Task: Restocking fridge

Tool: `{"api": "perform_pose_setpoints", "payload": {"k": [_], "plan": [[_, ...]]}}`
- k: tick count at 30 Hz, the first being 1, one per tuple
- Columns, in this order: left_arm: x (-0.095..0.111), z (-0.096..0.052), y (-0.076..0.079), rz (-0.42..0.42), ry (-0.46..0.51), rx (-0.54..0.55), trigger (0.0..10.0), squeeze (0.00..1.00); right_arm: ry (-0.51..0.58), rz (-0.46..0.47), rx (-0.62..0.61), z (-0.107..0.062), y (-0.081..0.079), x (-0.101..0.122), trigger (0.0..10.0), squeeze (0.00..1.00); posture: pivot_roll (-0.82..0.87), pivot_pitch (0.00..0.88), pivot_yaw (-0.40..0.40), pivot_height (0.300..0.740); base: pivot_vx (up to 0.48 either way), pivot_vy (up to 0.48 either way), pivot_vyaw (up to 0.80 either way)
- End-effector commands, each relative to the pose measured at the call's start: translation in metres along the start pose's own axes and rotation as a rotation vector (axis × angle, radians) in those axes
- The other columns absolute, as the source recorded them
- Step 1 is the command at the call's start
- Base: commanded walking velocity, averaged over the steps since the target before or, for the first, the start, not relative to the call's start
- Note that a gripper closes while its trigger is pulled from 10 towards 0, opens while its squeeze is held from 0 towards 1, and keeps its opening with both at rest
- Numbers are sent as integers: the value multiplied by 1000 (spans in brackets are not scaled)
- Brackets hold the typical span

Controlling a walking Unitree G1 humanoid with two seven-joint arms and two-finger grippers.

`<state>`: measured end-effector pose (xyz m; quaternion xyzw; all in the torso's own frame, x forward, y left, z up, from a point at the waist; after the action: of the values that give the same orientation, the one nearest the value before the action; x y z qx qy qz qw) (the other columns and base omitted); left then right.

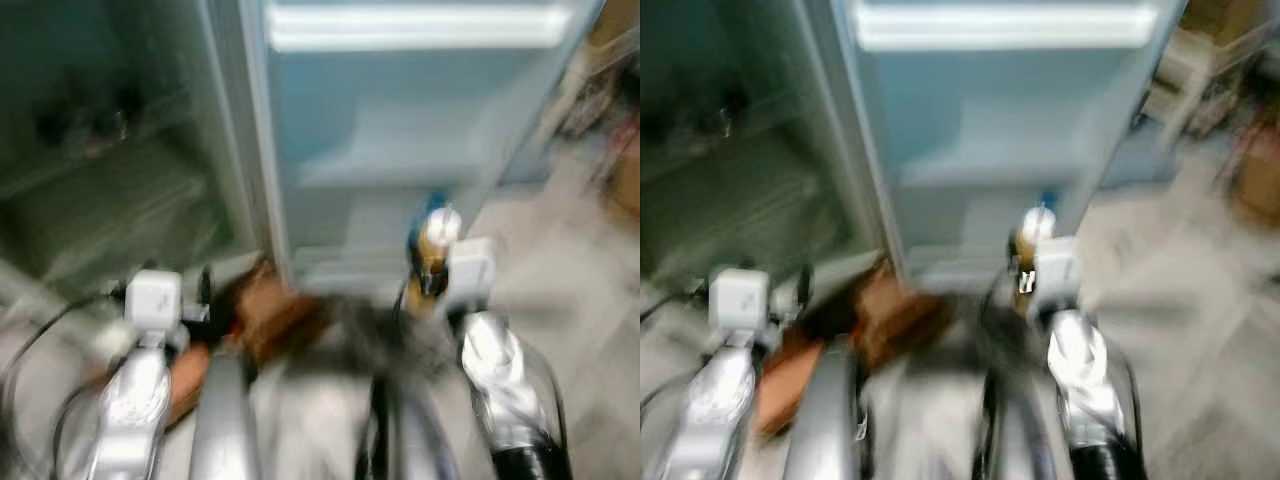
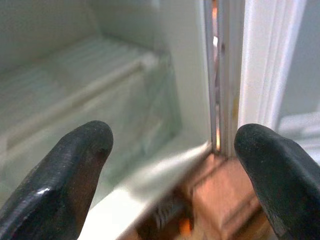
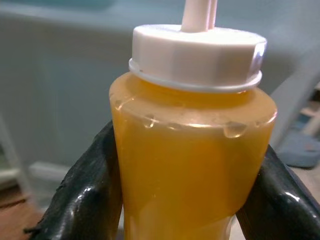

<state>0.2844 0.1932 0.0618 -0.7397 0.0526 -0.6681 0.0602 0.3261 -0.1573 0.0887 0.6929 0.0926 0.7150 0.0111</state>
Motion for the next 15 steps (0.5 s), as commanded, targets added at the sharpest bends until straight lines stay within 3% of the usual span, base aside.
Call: {"api": "perform_pose_setpoints", "payload": {"k": [1,8,15], "plan": [[15,7,-4,19,47,4,10000,0,23,-3,5,3,-1,7,10000,0,77,158,-35,583,0,0,0],[19,8,-5,23,67,2,10000,0,41,-11,4,9,0,12,10000,0,72,158,-27,583,0,0,0],[19,9,-3,23,69,-5,10000,0,48,-15,7,11,0,13,10000,0,72,155,-27,583,262,0,0]]}}
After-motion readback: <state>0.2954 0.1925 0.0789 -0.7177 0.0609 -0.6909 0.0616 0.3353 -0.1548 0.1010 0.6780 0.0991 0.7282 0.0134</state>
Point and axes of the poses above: a point about 5 cm out from each wrist's last joint towards the gripper, its own z axis pointing out of the wrist towards the gripper, its own x axis along the axis of the wrist's last joint, y = z × x, the point moved 5 cm from there along z, pointing out of the wrist towards the gripper, and after that the axes turned 1 degree about -z, right-handed, at the moved point
